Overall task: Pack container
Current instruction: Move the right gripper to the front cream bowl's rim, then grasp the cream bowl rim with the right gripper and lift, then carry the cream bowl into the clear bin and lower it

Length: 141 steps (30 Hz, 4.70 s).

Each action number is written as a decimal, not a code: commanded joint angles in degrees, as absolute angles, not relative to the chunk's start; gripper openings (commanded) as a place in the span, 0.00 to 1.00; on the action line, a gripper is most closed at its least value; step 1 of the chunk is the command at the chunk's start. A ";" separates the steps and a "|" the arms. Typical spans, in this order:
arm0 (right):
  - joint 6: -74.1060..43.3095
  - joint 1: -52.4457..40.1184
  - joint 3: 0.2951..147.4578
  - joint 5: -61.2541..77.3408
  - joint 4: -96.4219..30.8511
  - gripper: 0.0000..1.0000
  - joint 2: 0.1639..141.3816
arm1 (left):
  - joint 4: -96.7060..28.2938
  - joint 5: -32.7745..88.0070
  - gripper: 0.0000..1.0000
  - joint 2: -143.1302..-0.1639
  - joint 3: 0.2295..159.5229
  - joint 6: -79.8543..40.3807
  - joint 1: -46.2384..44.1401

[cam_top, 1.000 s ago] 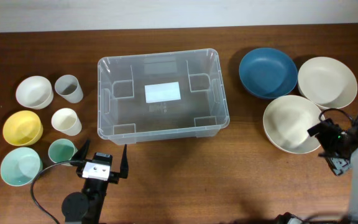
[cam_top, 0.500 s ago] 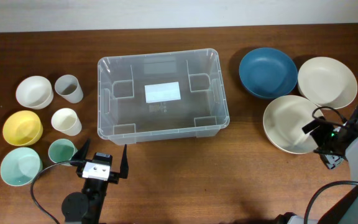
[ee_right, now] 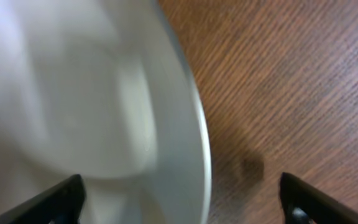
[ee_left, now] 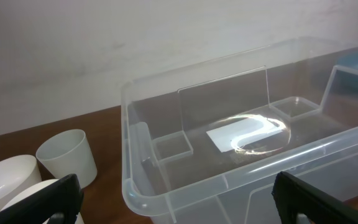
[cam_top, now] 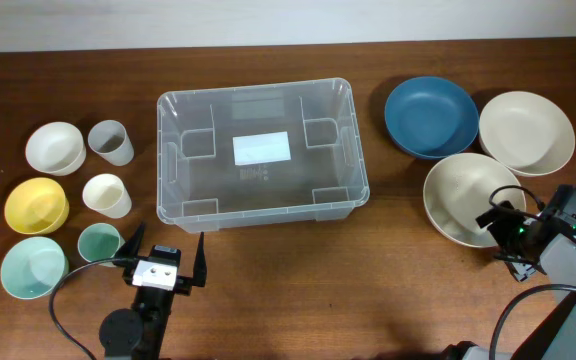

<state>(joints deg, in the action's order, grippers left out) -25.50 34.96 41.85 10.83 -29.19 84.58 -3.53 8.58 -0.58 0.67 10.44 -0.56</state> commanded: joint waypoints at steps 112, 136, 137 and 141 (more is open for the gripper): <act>-39.75 -31.18 85.08 9.87 -22.57 0.04 109.67 | -3.90 8.60 1.00 -0.30 0.51 9.93 -0.21; -42.54 -33.89 85.03 10.92 -21.54 0.16 118.02 | -3.90 8.60 1.00 -0.30 0.51 9.93 -0.21; -42.54 -33.89 85.03 10.94 -21.56 0.17 118.02 | -3.90 8.60 1.00 -0.30 0.51 9.93 -0.21; -42.52 -33.89 85.03 10.92 -21.80 0.22 118.02 | -3.90 8.60 1.00 -0.30 0.51 9.93 -0.21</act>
